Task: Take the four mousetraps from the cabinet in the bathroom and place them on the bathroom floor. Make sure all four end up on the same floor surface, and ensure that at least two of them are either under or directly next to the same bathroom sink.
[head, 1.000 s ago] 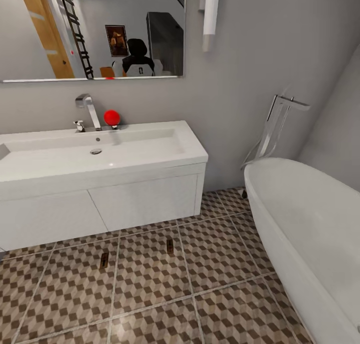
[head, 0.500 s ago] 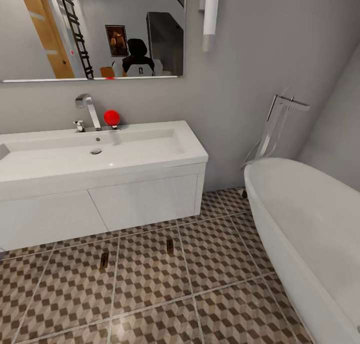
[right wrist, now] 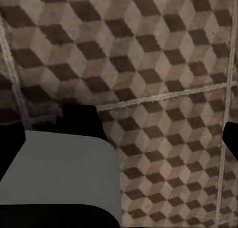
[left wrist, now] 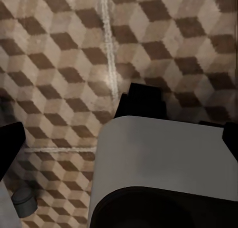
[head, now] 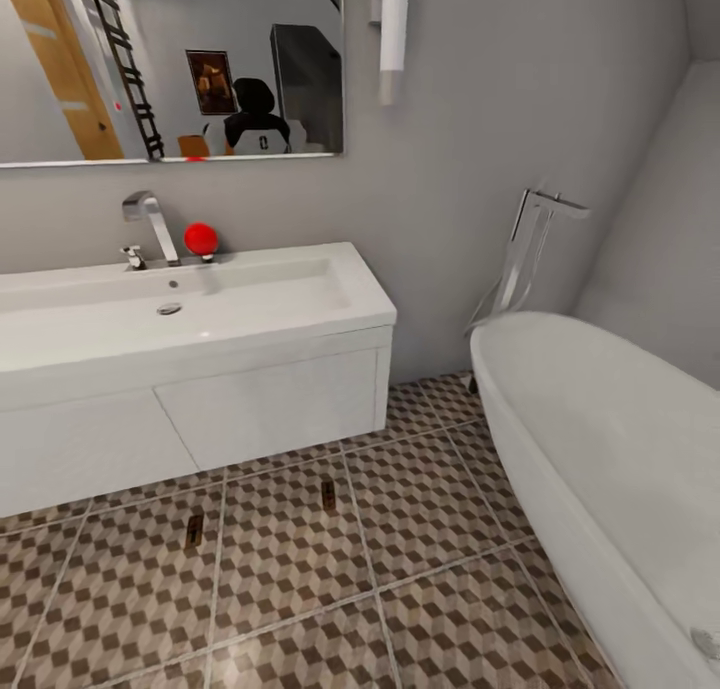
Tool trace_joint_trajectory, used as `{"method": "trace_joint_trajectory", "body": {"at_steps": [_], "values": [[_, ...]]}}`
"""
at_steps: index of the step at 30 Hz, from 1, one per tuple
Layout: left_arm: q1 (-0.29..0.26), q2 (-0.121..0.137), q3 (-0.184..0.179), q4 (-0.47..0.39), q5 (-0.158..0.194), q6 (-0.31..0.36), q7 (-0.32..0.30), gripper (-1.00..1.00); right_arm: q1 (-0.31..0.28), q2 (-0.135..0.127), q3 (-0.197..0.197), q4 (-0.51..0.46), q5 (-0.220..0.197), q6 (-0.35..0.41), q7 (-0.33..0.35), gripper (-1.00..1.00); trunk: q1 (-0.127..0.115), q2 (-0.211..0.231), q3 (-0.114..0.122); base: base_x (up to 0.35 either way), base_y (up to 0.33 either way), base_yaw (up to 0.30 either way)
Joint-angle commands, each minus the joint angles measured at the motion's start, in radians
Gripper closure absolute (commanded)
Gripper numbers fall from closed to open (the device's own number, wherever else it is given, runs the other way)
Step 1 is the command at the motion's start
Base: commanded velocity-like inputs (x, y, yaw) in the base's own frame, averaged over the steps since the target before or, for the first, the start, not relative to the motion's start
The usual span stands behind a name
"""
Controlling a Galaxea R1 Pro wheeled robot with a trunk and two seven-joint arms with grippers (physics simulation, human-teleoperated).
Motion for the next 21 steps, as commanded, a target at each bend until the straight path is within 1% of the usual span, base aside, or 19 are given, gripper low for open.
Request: {"method": "trace_joint_trajectory", "body": {"at_steps": [1, 21], "values": [[-0.001, 0.000, -0.008, 0.000, 0.007, 0.003, 0.002, -1.00, -0.001, 0.000, -0.009, 0.003, 0.008, -0.005, -0.005, -1.00, 0.000, 0.000, 0.000, 0.000, 0.000, -0.268], [0.000, 0.001, -0.009, 0.001, 0.007, 0.003, 0.009, -1.00, 0.003, 0.003, -0.009, 0.001, 0.011, -0.005, -0.005, -1.00, 0.000, 0.000, 0.015, 0.000, 0.000, -0.294]]}}
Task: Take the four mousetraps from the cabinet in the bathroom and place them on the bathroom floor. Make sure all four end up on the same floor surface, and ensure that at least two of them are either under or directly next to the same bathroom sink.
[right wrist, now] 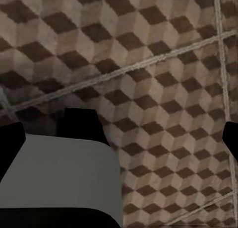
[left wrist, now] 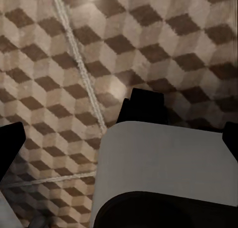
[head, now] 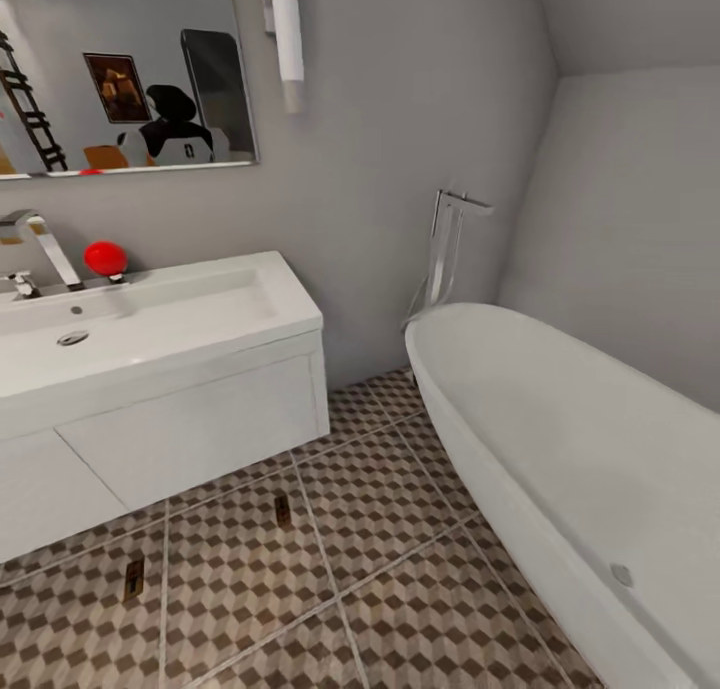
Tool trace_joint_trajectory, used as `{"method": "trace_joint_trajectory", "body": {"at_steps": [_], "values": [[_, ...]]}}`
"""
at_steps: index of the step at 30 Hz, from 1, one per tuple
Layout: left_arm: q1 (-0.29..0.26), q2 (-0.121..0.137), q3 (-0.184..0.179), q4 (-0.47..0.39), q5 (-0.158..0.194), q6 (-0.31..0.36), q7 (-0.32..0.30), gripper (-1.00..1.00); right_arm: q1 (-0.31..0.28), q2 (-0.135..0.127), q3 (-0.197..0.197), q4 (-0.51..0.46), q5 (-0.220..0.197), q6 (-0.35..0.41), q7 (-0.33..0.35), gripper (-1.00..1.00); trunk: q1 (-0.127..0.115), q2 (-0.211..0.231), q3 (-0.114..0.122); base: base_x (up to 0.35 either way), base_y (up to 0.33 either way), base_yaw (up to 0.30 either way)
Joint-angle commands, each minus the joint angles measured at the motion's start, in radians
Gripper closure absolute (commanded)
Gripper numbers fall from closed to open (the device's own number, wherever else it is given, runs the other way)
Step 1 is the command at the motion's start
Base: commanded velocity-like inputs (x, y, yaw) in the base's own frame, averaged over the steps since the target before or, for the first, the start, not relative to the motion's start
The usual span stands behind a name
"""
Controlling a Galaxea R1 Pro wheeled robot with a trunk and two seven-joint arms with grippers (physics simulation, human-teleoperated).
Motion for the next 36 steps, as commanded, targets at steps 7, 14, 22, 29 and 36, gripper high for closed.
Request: {"method": "trace_joint_trajectory", "body": {"at_steps": [7, 14, 22, 29, 36], "values": [[0.000, 0.000, -0.009, 0.000, 0.007, 0.002, 0.002, -1.00, -0.002, 0.001, -0.009, 0.003, 0.008, -0.005, -0.005, -1.00, 0.000, 0.000, 0.005, 0.000, 0.000, -0.299], [0.000, 0.001, -0.009, 0.000, 0.007, 0.002, 0.002, -1.00, -0.001, 0.001, -0.009, 0.003, 0.008, -0.005, -0.005, -1.00, 0.000, 0.000, 0.010, 0.000, 0.000, -0.298], [0.000, 0.000, -0.009, 0.000, 0.007, 0.002, 0.002, -1.00, -0.001, 0.000, -0.009, 0.004, 0.008, -0.005, -0.005, -1.00, 0.000, 0.000, 0.017, 0.000, 0.000, -0.297], [0.000, 0.001, -0.009, 0.000, 0.007, 0.002, 0.002, -1.00, -0.001, 0.002, -0.009, 0.004, 0.008, -0.005, -0.005, -1.00, 0.000, 0.000, 0.022, 0.000, 0.000, -0.291], [0.000, 0.000, -0.009, 0.000, 0.007, 0.002, 0.002, -1.00, -0.001, 0.000, -0.009, 0.005, 0.008, -0.005, -0.005, -1.00, 0.000, 0.000, 0.028, 0.000, 0.000, -0.289]]}}
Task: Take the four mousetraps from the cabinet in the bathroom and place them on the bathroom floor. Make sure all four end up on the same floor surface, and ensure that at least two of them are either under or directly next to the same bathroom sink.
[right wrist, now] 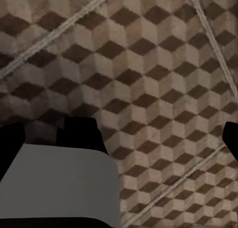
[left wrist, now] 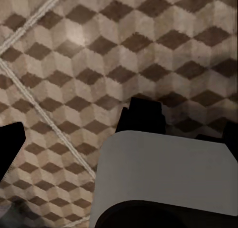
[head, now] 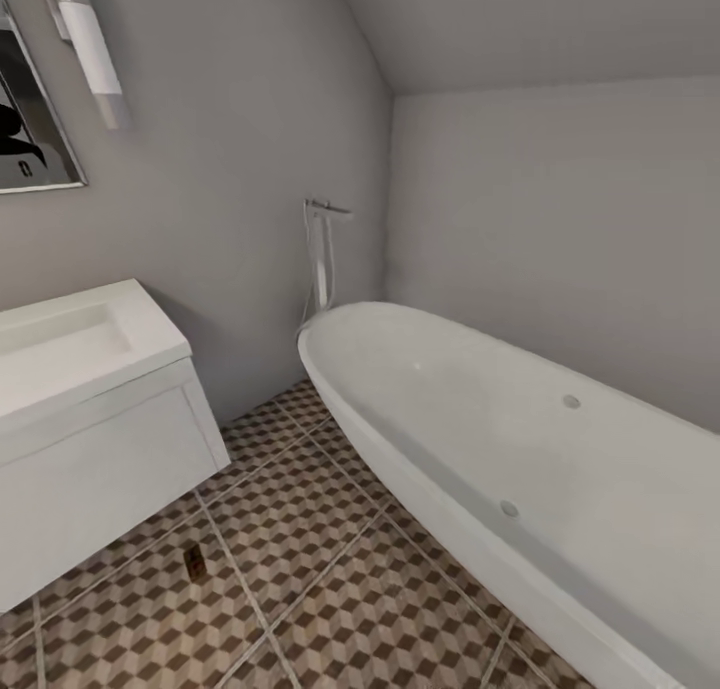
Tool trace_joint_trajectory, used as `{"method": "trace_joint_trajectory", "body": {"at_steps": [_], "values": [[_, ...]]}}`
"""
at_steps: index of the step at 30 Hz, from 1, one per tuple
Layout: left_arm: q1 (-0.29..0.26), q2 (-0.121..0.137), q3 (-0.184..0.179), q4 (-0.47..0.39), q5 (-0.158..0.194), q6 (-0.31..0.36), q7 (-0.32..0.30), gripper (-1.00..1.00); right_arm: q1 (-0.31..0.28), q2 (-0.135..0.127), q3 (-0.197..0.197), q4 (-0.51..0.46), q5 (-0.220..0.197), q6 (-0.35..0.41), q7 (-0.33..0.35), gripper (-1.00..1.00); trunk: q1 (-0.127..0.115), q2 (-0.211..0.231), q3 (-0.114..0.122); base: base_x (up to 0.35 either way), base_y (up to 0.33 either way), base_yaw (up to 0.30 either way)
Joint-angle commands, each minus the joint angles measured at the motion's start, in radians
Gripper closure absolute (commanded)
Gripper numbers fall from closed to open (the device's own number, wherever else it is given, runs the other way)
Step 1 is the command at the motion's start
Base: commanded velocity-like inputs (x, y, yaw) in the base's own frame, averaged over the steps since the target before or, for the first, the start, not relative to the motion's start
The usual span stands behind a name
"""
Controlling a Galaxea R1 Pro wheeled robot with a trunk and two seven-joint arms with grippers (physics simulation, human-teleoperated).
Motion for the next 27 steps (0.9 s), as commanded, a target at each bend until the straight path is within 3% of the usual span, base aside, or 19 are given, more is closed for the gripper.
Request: {"method": "trace_joint_trajectory", "body": {"at_steps": [1, 27], "values": [[0.000, 0.000, -0.008, 0.000, 0.007, 0.003, 0.002, -1.00, -0.001, 0.000, -0.009, 0.003, 0.009, -0.005, -0.005, -1.00, 0.000, 0.000, 0.000, 0.000, 0.000, -0.288], [0.000, 0.000, -0.009, 0.000, 0.007, 0.003, 0.002, -1.00, -0.001, -0.002, -0.009, 0.003, 0.010, -0.005, -0.005, -1.00, 0.000, 0.000, 0.008, 0.000, 0.000, -0.294]]}}
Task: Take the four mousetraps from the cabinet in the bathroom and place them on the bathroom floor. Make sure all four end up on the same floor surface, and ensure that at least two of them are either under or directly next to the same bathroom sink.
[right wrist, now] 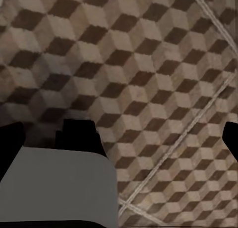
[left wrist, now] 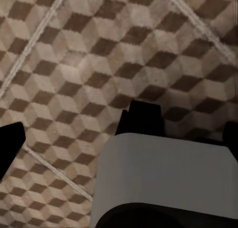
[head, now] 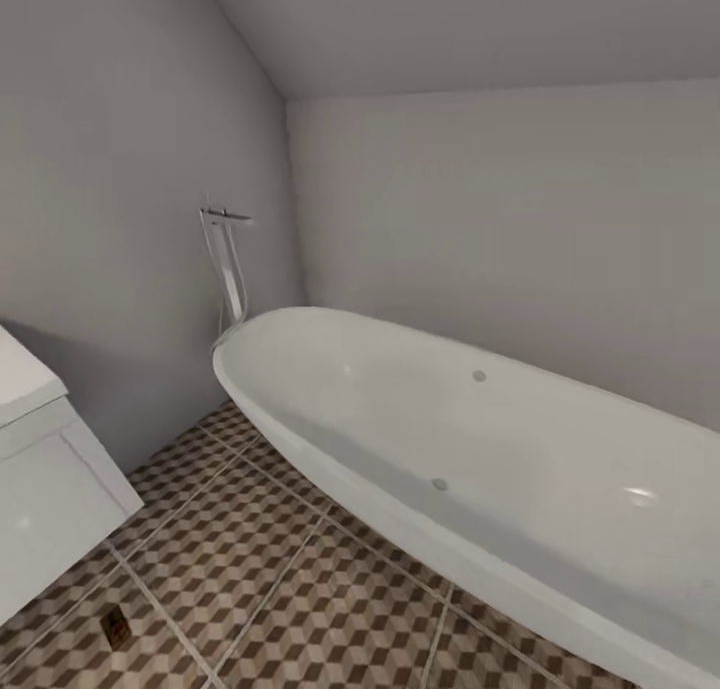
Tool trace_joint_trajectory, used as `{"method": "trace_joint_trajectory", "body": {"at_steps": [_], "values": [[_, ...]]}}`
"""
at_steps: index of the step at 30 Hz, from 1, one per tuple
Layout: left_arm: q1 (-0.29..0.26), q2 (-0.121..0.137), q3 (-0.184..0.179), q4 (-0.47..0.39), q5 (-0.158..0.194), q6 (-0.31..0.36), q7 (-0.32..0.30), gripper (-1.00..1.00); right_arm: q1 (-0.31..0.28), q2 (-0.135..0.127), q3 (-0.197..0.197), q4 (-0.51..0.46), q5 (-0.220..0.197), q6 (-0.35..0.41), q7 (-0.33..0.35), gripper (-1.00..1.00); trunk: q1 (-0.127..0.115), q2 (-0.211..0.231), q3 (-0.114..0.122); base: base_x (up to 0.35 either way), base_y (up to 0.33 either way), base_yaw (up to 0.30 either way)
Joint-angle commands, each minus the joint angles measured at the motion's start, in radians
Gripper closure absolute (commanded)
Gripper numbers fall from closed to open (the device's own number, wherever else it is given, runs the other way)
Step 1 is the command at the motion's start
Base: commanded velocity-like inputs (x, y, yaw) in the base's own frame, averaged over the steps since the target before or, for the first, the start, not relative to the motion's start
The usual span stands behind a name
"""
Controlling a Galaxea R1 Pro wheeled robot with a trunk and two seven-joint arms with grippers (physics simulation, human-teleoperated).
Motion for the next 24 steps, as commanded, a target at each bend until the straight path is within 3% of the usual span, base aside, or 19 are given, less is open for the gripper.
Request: {"method": "trace_joint_trajectory", "body": {"at_steps": [1, 24], "values": [[0.000, 0.000, -0.008, 0.000, 0.007, 0.003, 0.002, -1.00, -0.001, 0.000, -0.009, 0.003, 0.008, -0.005, -0.005, -1.00, 0.000, 0.000, -0.001, 0.000, 0.000, -0.297], [0.000, 0.000, -0.008, 0.000, 0.007, 0.003, 0.001, -1.00, -0.001, 0.001, -0.009, 0.004, 0.009, -0.005, -0.005, -1.00, 0.000, 0.000, -0.001, 0.000, 0.000, -0.298]]}}
